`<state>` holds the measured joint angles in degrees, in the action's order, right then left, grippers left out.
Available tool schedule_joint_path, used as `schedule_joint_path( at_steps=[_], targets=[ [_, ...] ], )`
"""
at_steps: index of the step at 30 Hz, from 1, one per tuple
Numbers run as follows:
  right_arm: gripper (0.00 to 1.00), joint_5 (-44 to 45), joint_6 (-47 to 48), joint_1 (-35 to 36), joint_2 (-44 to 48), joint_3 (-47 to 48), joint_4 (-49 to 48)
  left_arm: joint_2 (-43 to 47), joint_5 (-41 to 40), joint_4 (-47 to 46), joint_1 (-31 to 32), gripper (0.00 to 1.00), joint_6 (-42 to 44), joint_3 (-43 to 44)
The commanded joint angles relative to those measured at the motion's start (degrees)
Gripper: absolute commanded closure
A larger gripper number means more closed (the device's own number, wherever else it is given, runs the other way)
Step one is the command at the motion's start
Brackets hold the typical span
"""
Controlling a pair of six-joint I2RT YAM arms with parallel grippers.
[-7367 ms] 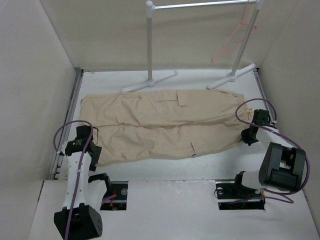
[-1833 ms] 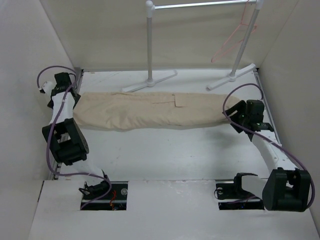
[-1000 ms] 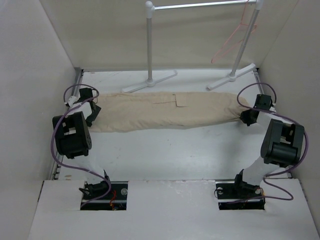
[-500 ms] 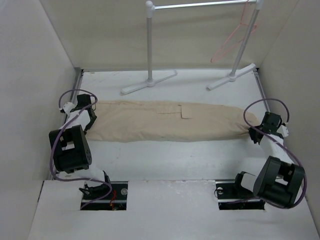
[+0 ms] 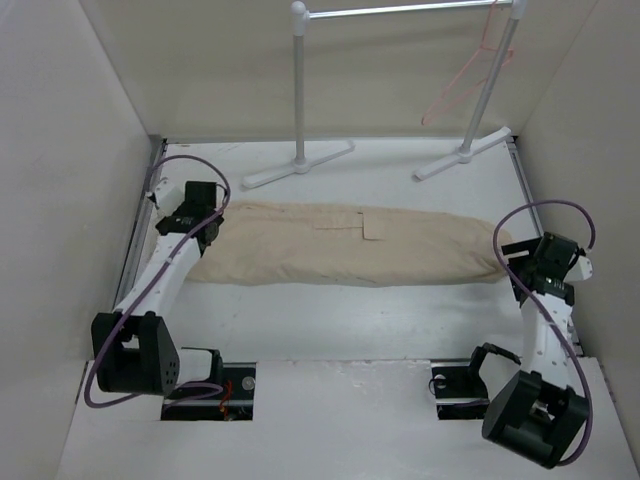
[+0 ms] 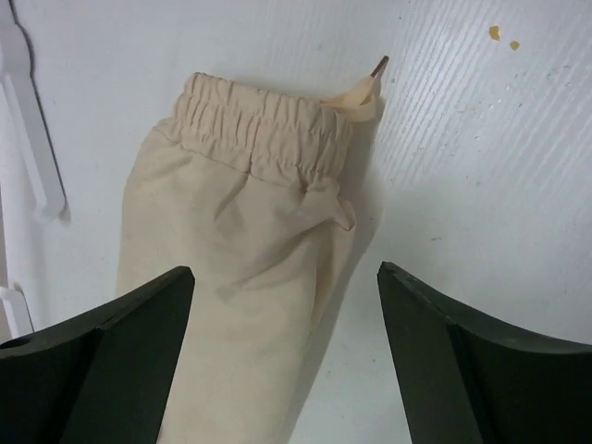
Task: Place the trousers on the hanger
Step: Fold the trousers at the center of the board.
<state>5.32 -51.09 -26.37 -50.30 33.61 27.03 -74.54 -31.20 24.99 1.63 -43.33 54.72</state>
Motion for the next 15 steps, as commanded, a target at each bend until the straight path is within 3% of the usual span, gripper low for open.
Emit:
schedule_joint_path(
  at_steps=[1, 4, 8, 15],
  targets=[
    [0.13, -2.41, 1.08, -1.79, -4.34, -0.12, -1.87, 2.38, 1.84, 0.32, 6.83, 0.39, 0.00, 1.01],
    [0.13, -4.00, 1.25, -3.55, -10.67, 0.93, -5.22, 2.82, 4.56, -1.43, 11.15, 0.39, -0.35, -0.40],
    [0.15, -3.74, 2.57, -3.65, -18.32, 3.66, -7.07, 4.40, 7.90, -2.93, 11.69, 0.38, -0.35, -3.29],
    [0.36, -3.65, 1.17, -3.65, -28.52, 6.47, -9.88, 7.30, 9.76, -4.78, 11.42, 0.38, -0.96, -7.78]
  ],
)
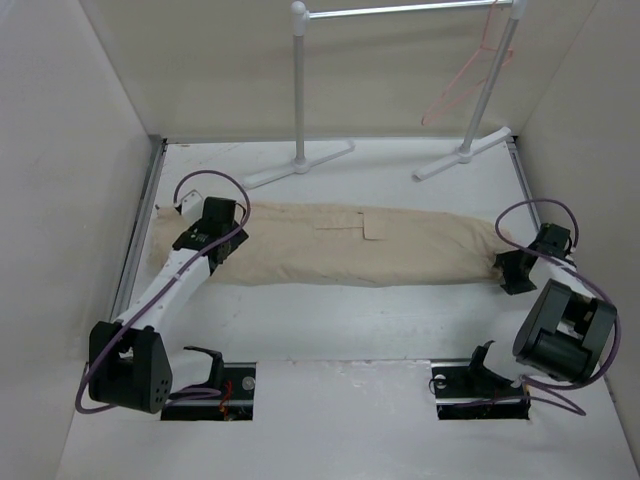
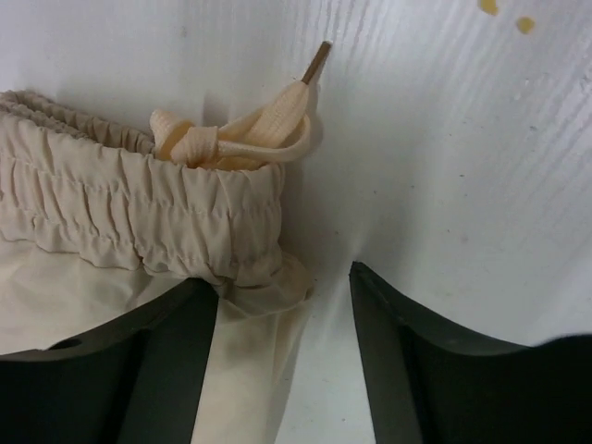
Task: Place the trousers on the hanger
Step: Fold the trousers at the center of the board.
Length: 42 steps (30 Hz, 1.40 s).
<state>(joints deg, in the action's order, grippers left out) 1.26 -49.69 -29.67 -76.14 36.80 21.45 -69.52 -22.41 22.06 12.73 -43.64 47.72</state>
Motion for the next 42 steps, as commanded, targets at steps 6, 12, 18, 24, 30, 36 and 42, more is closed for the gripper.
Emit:
schedule_joint_path(
  at_steps=[6, 12, 18, 24, 30, 36, 42],
  targets=[
    [0.76, 1.47, -1.81, 0.09, -4.29, 4.78, -4.05, 3.07, 1.58, -0.88, 1.46, 0.39, -1.19, -0.44],
    [0.92, 9.10, -0.41, 0.44, 8.70, 6.08, -0.55, 5.97, 1.58, 2.63, 2.07, 0.39, -1.10, 0.96],
    [0.91, 14.21, 4.24, 5.27, 21.37, 17.76, 6.49, 7.55, 0.45, 7.11, 7.77, 0.39, -2.06, 5.18],
    [0.91, 13.51, 9.69, 9.66, 27.18, 28.66, 10.53, 7.73, -3.42, 12.12, 17.61, 0.39, -5.84, 10.71],
    [0.90, 14.29, 12.16, 21.95, 26.75, 40.70, 15.19, 8.69, -5.36, 14.23, 22.38, 0.40, -7.34, 12.48],
    [0.88, 28.07, 8.13, 48.91, 19.64, 50.11, 17.04, 16.33, -2.21, 15.90, 13.88, 0.38, -5.85, 7.04],
    [0.87, 36.54, 6.80, 72.40, -0.90, 62.40, 14.85, 23.54, 5.35, 14.32, 0.25, 0.38, -6.20, -0.96]
  ],
)
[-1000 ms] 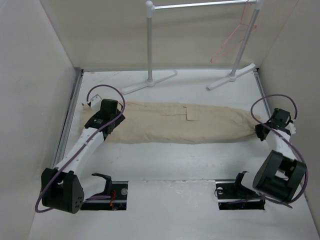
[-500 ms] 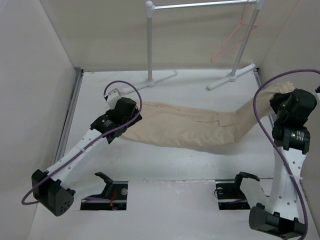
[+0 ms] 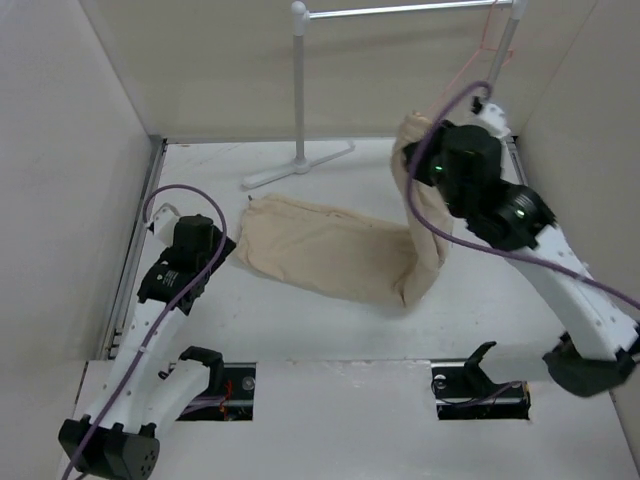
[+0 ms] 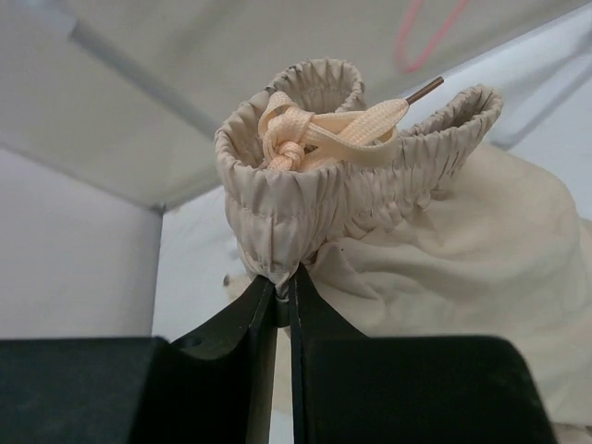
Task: Place the trousers on the hanger
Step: Fold the trousers at the center of the board.
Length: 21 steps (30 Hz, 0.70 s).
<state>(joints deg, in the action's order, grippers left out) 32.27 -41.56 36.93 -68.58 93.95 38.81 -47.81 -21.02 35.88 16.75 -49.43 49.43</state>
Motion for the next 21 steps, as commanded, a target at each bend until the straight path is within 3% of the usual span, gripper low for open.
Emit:
schedule_joint_path(
  at_steps=[1, 5, 9, 10, 13, 15, 17, 20, 21],
  targets=[
    [0.86, 5.35, -1.24, 8.00, -12.68, 8.06, -3.20, 2.63, 5.01, 0.42, -6.23, 0.38, -0.49, -3.45],
    [0.85, 2.02, -0.02, 14.87, -31.39, 22.81, -3.30, 4.48, 9.75, -0.63, -15.72, 0.38, -0.58, -5.31],
    [0.81, -1.94, 0.08, 21.55, -51.78, 42.14, 0.56, 6.23, 10.91, 1.64, -19.17, 0.38, -1.37, -2.86],
    [0.77, -2.30, -0.01, 23.13, -56.71, 46.98, 1.87, 6.85, 10.21, 2.09, -19.52, 0.38, -1.55, -1.89],
    [0.47, -8.78, -1.58, 25.43, -69.03, 59.91, 7.14, 7.12, 5.74, 4.54, -20.84, 0.38, -0.58, 2.76],
    [0.37, -11.43, -5.70, 25.43, -71.17, 63.97, 13.19, 6.33, 2.31, 5.43, -20.93, 0.37, 1.17, 5.93],
    [0.35, -11.53, -6.08, 24.21, -68.72, 63.64, 15.94, 5.19, 1.33, 5.08, -20.32, 0.37, 1.88, 7.61],
    [0.35, -9.69, -2.57, 21.74, -61.26, 55.76, 14.46, 2.38, 2.38, 2.54, -18.74, 0.37, 1.44, 7.79],
    [0.36, -9.42, -1.43, 20.61, -56.37, 48.77, 11.67, 1.24, 2.82, 1.22, -17.95, 0.37, 1.01, 7.35]
  ],
)
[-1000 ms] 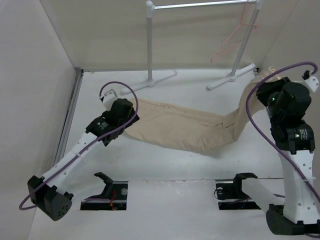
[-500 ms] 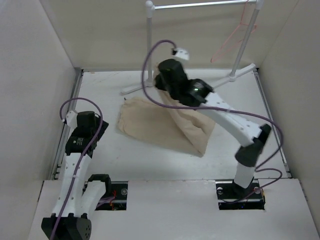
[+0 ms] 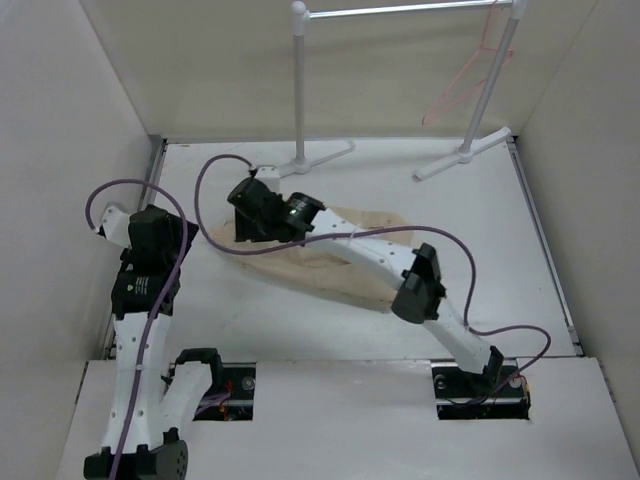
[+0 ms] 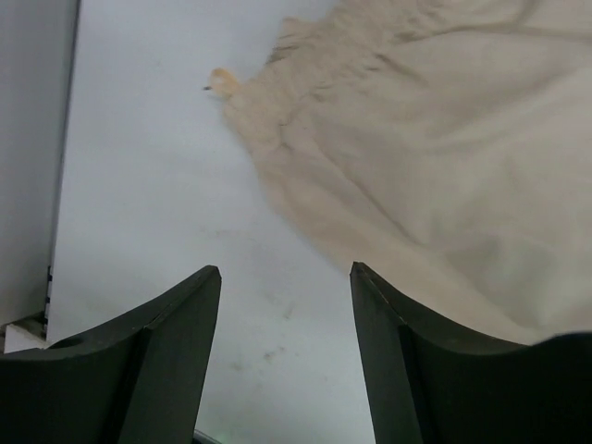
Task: Place the trousers on the hanger
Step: Fold the trousers at the center of the board.
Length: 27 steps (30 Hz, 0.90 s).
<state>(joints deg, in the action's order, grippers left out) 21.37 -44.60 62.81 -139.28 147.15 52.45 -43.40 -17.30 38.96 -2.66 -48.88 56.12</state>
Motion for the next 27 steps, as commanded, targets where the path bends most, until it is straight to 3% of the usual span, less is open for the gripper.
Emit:
schedule_joint_path(
  at_steps=[1, 5, 8, 10, 13, 16, 21, 27],
  targets=[
    [0.37, 1.31, 1.79, -6.59, 19.35, -11.90, -5.22, -4.66, -0.28, -3.35, 2.60, 0.37, 0.02, 0.31],
    [0.55, -2.98, 1.54, -12.56, 39.92, -43.10, -20.95, -14.32, 1.39, -10.37, 10.67, 0.37, -0.78, 0.39],
    [0.76, -9.57, 1.53, -16.96, 49.79, -59.21, -23.44, -23.90, 1.74, -16.27, 18.06, 0.37, 0.01, 2.23],
    [0.84, -11.86, 1.01, -18.90, 54.89, -69.41, -24.67, -31.54, 2.44, -20.57, 21.49, 0.37, 1.68, 4.43],
    [0.76, -13.98, -0.57, -21.53, 61.22, -82.60, -26.78, -42.00, 5.95, -26.38, 23.00, 0.37, 3.79, 7.33],
    [0.56, -14.68, -2.33, -23.30, 65.88, -92.54, -28.71, -49.57, 7.28, -28.23, 22.21, 0.38, 4.41, 8.92],
    [0.60, -17.23, -6.81, -23.65, 66.95, -104.94, -33.01, -51.88, 1.05, -27.89, 17.47, 0.38, 3.88, 3.31],
    [0.72, -17.32, -11.12, -23.48, 63.53, -113.48, -37.93, -44.87, -1.95, -26.13, 13.86, 0.39, 3.01, -8.99]
  ],
)
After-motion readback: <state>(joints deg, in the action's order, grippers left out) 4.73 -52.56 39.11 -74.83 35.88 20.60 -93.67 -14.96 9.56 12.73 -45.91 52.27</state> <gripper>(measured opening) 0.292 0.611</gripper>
